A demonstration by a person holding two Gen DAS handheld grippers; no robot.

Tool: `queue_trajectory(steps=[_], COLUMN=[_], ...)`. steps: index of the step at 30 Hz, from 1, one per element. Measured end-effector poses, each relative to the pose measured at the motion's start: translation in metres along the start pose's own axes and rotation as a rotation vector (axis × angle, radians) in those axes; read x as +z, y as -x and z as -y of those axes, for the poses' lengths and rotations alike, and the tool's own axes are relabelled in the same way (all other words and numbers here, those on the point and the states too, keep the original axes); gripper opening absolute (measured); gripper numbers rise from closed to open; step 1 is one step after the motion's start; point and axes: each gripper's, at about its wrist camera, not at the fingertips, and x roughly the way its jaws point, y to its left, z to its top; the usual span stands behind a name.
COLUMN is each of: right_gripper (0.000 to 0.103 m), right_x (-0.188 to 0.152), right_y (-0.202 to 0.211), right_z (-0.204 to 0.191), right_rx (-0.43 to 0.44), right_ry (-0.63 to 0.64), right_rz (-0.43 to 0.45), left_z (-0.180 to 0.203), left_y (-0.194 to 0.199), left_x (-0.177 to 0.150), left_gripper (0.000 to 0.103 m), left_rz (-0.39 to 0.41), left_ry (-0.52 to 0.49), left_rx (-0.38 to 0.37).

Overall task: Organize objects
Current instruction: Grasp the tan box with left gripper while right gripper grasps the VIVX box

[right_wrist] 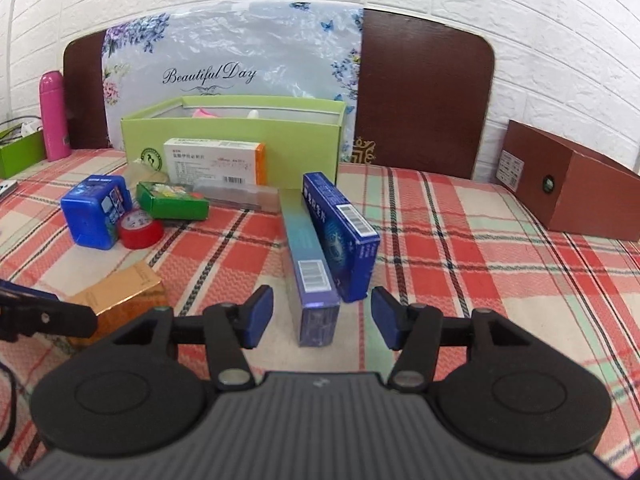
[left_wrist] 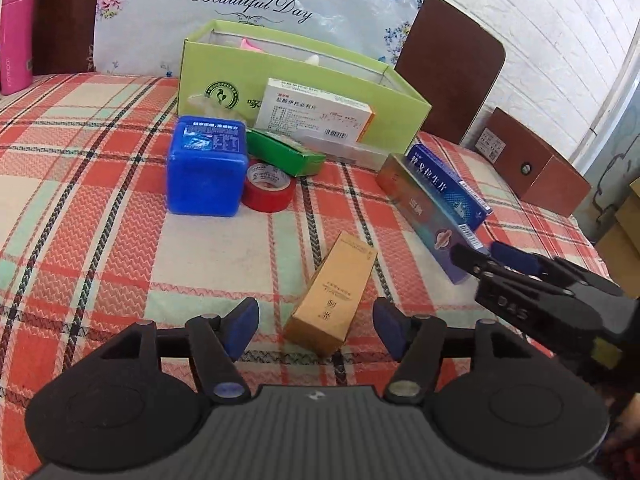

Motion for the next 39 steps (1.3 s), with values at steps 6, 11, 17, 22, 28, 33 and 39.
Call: queue_trajectory(steps=[6,11,17,22,28,33,39], right_gripper=[0.023,0.025,0.036,0.035,0.035,0.040,0.043], right_x=[-0.012,-0.043,-0.023,-0.004,-0.001,-0.003,-0.002], right_y=[0.011,0.053,0.047,0.031,0.028,-0.004,-0.017], right_z=[-0.025,-0.041,-0.017,0.001,-0.003,-0.005,-0.006], right_rx=[-0.030,0.019,0.129,0.090,0.025,0.001,-0.032], right_ry=[0.301,0.550,0.160,-0.011,0.070,0.136,0.155], right_rz=[0.057,0.101,-0.015,-0.007,0.058,-0.016,-0.009], left_z=[-0.004,0.002,0.014,0.010,0.014,0.010,0.011], left_y=[0.001,-0.012,-0.023,-0.022,-0.023,-0.022,-0.024], left_x=[0.004,0.011,0.010,0.007,0.004,0.003,0.004], left_gripper=[0.066,0.066,0.066,0.064,0.053,0.051,0.053], left_rz=[0.006,0.000,-0.020,-0.021,-0.021,-0.021,-0.014], left_ry=[0.019,0.001,-0.052,-0.054,-0.094,-0.076,-0.073], left_rx=[-0.007,-0.039,-0.032,-0.044,-0.018,-0.025,-0.017])
